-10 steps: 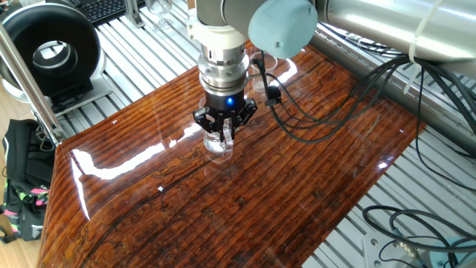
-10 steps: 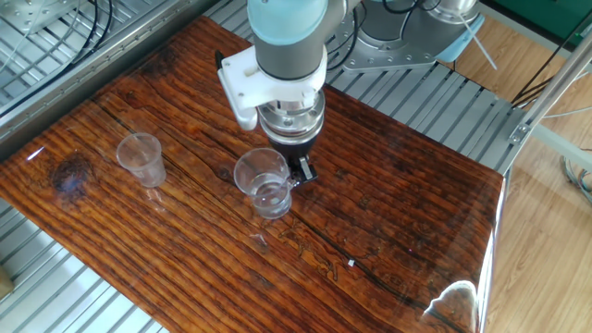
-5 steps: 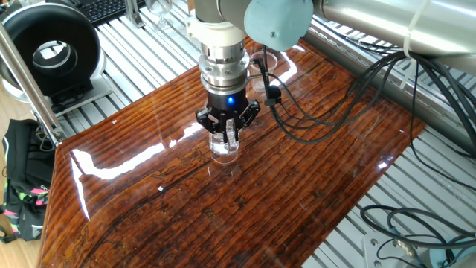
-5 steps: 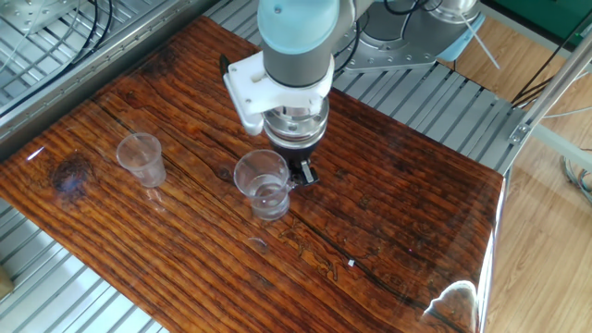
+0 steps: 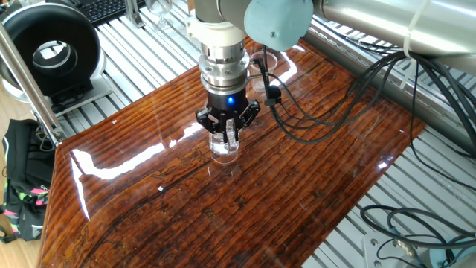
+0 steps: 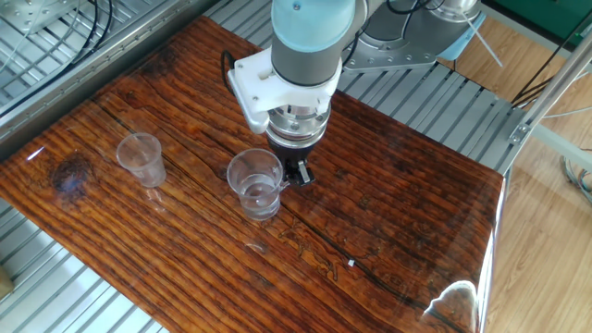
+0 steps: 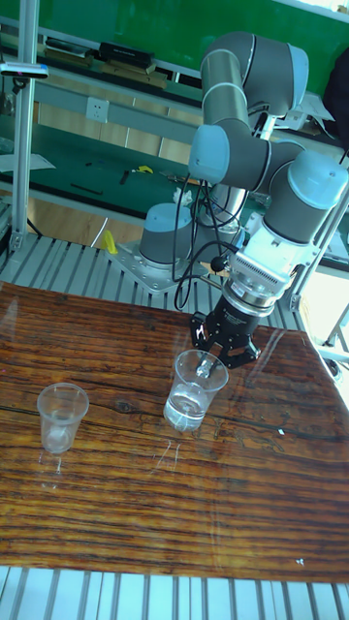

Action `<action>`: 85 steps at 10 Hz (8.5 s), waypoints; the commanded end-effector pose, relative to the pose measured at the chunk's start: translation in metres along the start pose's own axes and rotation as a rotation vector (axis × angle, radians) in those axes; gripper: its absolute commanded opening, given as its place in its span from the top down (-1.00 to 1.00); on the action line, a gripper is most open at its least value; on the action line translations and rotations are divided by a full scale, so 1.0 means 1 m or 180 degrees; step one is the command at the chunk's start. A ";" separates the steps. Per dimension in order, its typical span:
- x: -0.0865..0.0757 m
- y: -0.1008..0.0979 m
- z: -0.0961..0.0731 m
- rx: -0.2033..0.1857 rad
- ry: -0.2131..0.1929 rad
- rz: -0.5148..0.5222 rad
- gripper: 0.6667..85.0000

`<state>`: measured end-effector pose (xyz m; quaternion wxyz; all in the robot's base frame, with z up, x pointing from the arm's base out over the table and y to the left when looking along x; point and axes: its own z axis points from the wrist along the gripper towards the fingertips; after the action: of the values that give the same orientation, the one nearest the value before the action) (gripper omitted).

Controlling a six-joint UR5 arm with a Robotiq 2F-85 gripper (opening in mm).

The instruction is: Pour the water from one cup into another empty cup

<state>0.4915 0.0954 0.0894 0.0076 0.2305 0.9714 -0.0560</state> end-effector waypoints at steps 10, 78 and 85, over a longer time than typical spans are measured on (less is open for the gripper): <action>0.006 0.007 0.006 -0.0166 0.0078 -0.0108 0.96; -0.027 0.027 -0.069 -0.0267 -0.0477 -0.4682 0.24; -0.003 0.026 -0.038 -0.0309 -0.0404 -0.4212 0.24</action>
<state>0.5150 0.1166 0.1339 0.0384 -0.4425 0.8958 -0.0181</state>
